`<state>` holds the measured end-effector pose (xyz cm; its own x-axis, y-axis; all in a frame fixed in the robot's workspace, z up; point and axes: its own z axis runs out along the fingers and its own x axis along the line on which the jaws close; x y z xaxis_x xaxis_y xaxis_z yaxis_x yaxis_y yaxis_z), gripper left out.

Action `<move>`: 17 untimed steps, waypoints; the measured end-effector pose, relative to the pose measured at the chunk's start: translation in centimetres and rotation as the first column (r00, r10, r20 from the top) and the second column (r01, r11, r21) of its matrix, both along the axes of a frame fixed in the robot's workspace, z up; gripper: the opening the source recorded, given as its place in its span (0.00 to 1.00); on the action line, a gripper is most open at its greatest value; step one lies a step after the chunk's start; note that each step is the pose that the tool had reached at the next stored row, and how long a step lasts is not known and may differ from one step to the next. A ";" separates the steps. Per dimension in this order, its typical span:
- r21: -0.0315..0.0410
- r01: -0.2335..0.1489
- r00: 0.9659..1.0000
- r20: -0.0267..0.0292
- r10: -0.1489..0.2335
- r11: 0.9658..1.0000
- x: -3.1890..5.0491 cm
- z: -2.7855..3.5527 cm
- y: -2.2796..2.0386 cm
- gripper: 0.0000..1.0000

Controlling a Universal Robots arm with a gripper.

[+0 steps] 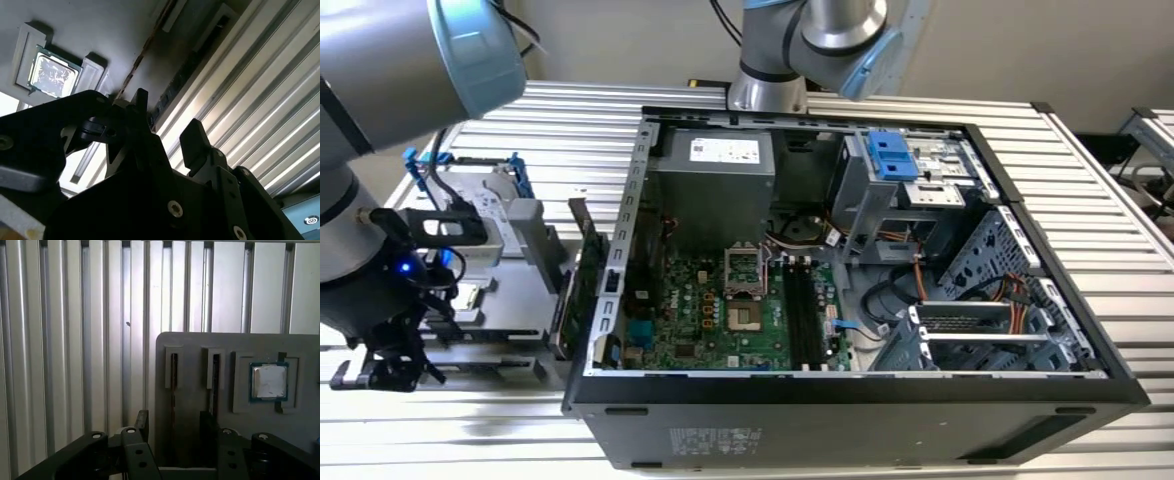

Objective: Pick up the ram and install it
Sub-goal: 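Pick up the ram and move it above insertion slot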

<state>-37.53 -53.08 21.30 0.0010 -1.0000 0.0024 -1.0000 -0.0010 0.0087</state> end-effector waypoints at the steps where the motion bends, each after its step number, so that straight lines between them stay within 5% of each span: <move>1: 0.000 0.000 1.000 0.000 0.000 1.000 0.01 -0.18 -0.01 1.00; 10: 0.000 -0.001 1.000 0.001 0.001 1.000 0.05 -2.01 -0.10 1.00; 17: 0.000 -0.002 1.000 0.002 0.002 1.000 0.05 -2.14 -0.10 1.00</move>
